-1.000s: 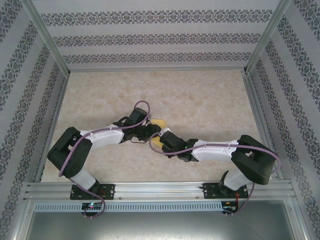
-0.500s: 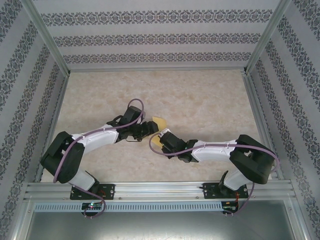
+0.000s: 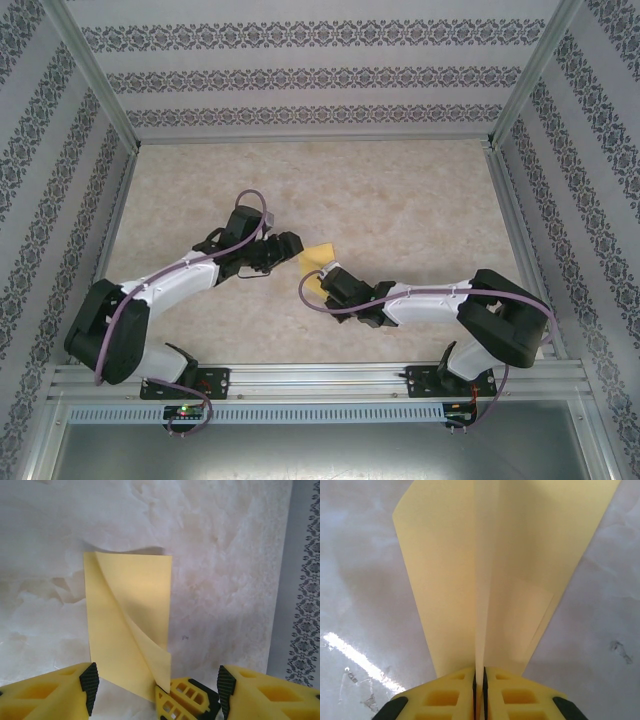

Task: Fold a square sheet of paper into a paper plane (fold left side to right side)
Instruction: Fourth fold the wing at the center of the table.

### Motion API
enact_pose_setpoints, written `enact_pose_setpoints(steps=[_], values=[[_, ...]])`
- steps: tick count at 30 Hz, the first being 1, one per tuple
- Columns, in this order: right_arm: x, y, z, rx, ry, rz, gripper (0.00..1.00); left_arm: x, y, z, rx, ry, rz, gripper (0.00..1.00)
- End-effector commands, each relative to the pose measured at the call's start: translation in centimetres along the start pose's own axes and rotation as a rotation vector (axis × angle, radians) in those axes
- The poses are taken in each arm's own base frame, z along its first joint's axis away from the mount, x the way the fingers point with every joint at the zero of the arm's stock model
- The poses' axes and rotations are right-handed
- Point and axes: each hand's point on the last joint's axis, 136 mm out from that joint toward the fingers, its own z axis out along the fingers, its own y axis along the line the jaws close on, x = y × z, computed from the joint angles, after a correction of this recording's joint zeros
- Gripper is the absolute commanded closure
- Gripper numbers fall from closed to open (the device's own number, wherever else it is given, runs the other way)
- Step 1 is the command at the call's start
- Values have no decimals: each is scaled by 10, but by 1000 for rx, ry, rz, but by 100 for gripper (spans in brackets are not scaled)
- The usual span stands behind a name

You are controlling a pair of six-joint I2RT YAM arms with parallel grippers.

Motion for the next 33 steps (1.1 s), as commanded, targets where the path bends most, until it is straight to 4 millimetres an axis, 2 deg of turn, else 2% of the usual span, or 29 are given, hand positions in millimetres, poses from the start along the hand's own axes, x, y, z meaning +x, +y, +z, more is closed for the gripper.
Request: enact_pose_setpoints(steps=[1, 7, 12, 15, 33], values=[[0, 7, -1, -63, -3, 18, 88, 12, 10, -1, -5, 38, 15, 33], [3, 7, 3, -113, 19, 60, 89, 29, 21, 8, 1, 86, 1, 38], [8, 6, 6, -148, 43, 98, 89, 37, 21, 20, 15, 115, -5, 49], [13, 5, 10, -152, 58, 111, 89, 39, 18, 28, 16, 130, 1, 52], [22, 3, 14, -147, 75, 108, 90, 38, 7, 66, 16, 190, 17, 54]])
